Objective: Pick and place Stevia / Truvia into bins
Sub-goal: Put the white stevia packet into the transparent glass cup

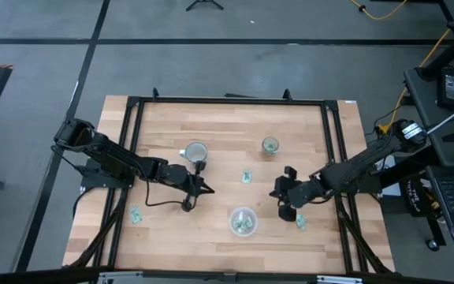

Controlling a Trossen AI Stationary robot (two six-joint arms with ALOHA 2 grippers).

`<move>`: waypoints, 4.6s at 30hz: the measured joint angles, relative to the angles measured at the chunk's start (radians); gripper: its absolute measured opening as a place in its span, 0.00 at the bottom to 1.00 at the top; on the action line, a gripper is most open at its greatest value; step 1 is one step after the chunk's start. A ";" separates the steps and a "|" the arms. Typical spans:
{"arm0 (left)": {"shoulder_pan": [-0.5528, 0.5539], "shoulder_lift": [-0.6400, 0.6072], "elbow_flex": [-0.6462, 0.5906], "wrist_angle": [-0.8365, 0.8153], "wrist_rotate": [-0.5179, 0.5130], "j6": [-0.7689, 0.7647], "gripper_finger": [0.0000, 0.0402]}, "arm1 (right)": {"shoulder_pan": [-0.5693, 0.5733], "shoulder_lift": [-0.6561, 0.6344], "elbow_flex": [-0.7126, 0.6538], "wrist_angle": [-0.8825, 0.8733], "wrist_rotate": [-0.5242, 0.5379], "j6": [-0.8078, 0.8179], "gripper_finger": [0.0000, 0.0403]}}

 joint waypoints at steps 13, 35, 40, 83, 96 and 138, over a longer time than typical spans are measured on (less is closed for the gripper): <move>0.009 0.000 0.001 0.019 0.000 -0.004 0.02 | 0.261 0.209 0.366 -0.596 0.052 0.542 0.00; 0.010 0.000 0.002 0.141 -0.002 -0.002 0.02 | 0.428 0.476 0.620 -0.856 -0.061 1.009 0.01; 0.010 0.000 0.002 0.145 -0.003 -0.002 0.02 | 0.427 0.483 0.620 -0.856 -0.061 1.042 0.08; 0.010 0.001 0.002 0.167 -0.008 -0.003 0.02 | 0.427 0.496 0.359 -0.620 -0.199 1.305 0.45; 0.010 0.000 0.002 0.167 -0.009 -0.003 0.02 | 0.426 0.489 0.255 -0.484 -0.184 1.305 0.45; 0.010 0.001 0.002 0.160 -0.061 -0.002 0.02 | 0.459 0.369 0.240 -0.489 0.097 1.250 0.00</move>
